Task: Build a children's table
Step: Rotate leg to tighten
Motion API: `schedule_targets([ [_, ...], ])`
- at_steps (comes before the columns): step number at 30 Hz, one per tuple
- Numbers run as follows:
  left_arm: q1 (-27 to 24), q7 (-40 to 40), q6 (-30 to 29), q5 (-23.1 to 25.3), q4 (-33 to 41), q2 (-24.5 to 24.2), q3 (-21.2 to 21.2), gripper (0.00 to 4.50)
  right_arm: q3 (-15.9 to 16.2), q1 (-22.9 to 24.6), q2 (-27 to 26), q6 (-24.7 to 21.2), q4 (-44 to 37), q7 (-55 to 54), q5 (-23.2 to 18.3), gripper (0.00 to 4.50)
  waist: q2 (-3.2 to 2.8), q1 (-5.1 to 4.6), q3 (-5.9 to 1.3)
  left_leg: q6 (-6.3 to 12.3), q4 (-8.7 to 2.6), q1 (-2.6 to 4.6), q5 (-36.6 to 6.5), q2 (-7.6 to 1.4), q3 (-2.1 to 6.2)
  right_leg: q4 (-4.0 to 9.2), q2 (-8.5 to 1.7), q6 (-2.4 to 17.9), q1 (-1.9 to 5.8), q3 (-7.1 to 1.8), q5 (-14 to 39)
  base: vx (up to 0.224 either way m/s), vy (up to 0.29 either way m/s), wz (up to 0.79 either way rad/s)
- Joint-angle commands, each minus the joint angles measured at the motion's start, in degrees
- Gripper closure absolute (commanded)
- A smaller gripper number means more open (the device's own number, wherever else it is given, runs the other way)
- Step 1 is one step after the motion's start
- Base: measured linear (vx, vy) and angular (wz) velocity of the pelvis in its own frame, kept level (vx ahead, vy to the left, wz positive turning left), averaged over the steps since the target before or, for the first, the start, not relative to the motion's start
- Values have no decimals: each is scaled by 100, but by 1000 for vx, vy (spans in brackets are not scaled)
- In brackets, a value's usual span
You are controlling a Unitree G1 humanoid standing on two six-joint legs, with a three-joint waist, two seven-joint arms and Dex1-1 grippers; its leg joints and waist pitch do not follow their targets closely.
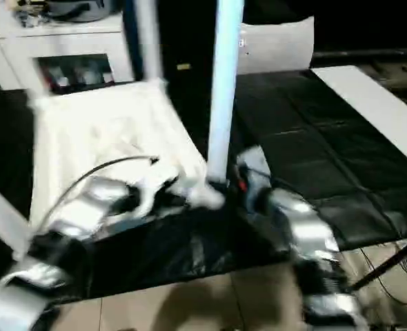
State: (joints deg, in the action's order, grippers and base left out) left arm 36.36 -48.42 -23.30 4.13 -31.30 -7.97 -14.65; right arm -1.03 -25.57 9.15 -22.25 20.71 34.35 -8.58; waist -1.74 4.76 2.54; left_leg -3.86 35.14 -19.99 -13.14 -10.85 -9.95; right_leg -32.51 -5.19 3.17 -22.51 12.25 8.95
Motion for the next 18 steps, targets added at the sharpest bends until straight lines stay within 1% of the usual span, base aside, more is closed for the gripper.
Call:
schedule_targets([
  [1, 388, 585, 232, -295, 79, 757, -8, 450, 278, -268, -727, -126, 456, -679, -109, 254, 59, 47, -414, 302, -365, -23, -449, -250, 158, 592, -526, -339, 357, -371, 2329, 0, 0, 0],
  [2, 388, 585, 232, -295, 79, 757, -8, 450, 278, -268, -727, -126, 456, -679, -109, 254, 65, 55, -424, 323, -366, -30, -381, -252, 159, 567, -530, -299, 364, -387, 2223, 0, 0, 0],
  [3, 389, 774, 234, -222, 79, 856, 31, 450, 145, -316, -832, 45, 540, -886, -89, 199, 50, 75, -451, 377, -370, -51, -200, -282, 173, 488, -552, -181, 383, -427, 1909, 0, 0, 0],
  [4, 375, 786, 231, -214, 101, 870, 34, 450, 140, -313, -831, 139, 531, -876, -68, 185, 44, 87, -471, 418, -365, -61, -66, -301, 180, 445, -561, -119, 391, -444, 1686, 0, 0, 0],
  [6, 332, 687, 164, -224, 188, 849, -4, 450, 179, -295, -763, 340, 499, -834, 65, 178, 47, 125, -509, 655, -332, -78, 460, -353, 198, 258, -574, 206, 380, -508, 731, 0, 0, 0],
  [7, 301, 610, 148, -187, 237, 792, -37, 450, 152, -264, -723, 387, 439, -795, 81, 178, 52, 127, -518, 723, -318, -83, 581, -352, 197, 216, -577, 296, 379, -518, 523, 0, 0, 0],
  [8, 277, 545, 165, -164, 262, 733, -62, 450, 132, -237, -676, 417, 391, -727, 65, 148, 62, 139, -503, 814, -302, -89, 664, -332, 178, 189, -580, 415, 365, -535, 338, 0, 0, 0],
  [9, 247, 485, 193, -142, 277, 660, -71, 450, 122, -199, -591, 510, 333, -601, 57, 148, 68, 154, -482, 864, -298, -103, 568, -309, 156, 197, -592, 469, 370, -541, 413, 0, 0, 0],
  [10, 235, 464, 207, -134, 278, 628, -68, 450, 122, -182, -544, 575, 311, -531, 61, 140, 60, 166, -484, 876, -299, -102, 511, -303, 147, 206, -595, 465, 383, -538, 493, 0, 0, 0],
  [11, 224, 411, 253, -130, 278, 590, -78, 450, 137, -165, -477, 622, 300, -453, 77, 127, 57, 186, -487, 883, -304, -98, 460, -303, 145, 217, -592, 428, 388, -534, 607, 0, 0, 0],
  [12, 225, 403, 289, -131, 263, 575, -88, 450, 144, -165, -450, 649, 312, -441, 83, 127, 52, 188, -481, 880, -309, -92, 452, -316, 149, 223, -583, 413, 382, -534, 657, 0, 0, 0],
  [13, 199, 350, 305, -123, 287, 513, -116, 450, 176, -134, -336, 751, 298, -275, 85, 100, 62, 193, -473, 861, -316, -81, 425, -338, 153, 234, -577, 389, 374, -537, 748, 0, 0, 0],
  [14, 162, 227, 376, -118, 328, 420, -169, 450, 203, -97, -185, 837, 292, -47, 70, 100, 56, 205, -472, 847, -319, -73, 406, -349, 160, 231, -578, 398, 374, -535, 773, 0, 0, 0],
  [15, 137, 145, 422, -114, 358, 357, -204, 450, 220, -72, -84, 894, 288, 109, 58, 94, 56, 219, -471, 847, -312, -78, 324, -337, 146, 231, -579, 378, 378, -540, 813, 0, 0, 0],
  [16, 39, -189, 481, -167, 487, 163, -270, 450, 179, 11, 238, 982, 188, 735, -124, 87, 64, 245, -466, 839, -318, -62, 248, -345, 139, 246, -587, 378, 382, -544, 871, 0, 0, 0],
  [17, 39, -189, 481, -167, 487, 163, -270, 450, 179, 11, 238, 982, 188, 735, -124, 87, 59, 252, -462, 842, -320, -65, 202, -346, 133, 249, -596, 377, 380, -557, 907, 0, 0, 0],
  [18, -17, -384, 564, -192, 553, 62, -324, 450, 160, 52, 376, 993, 125, 1019, -206, 69, 67, 255, -460, 855, -325, -63, 172, -346, 127, 260, -585, 379, 376, -554, 959, 0, 0, 0],
])
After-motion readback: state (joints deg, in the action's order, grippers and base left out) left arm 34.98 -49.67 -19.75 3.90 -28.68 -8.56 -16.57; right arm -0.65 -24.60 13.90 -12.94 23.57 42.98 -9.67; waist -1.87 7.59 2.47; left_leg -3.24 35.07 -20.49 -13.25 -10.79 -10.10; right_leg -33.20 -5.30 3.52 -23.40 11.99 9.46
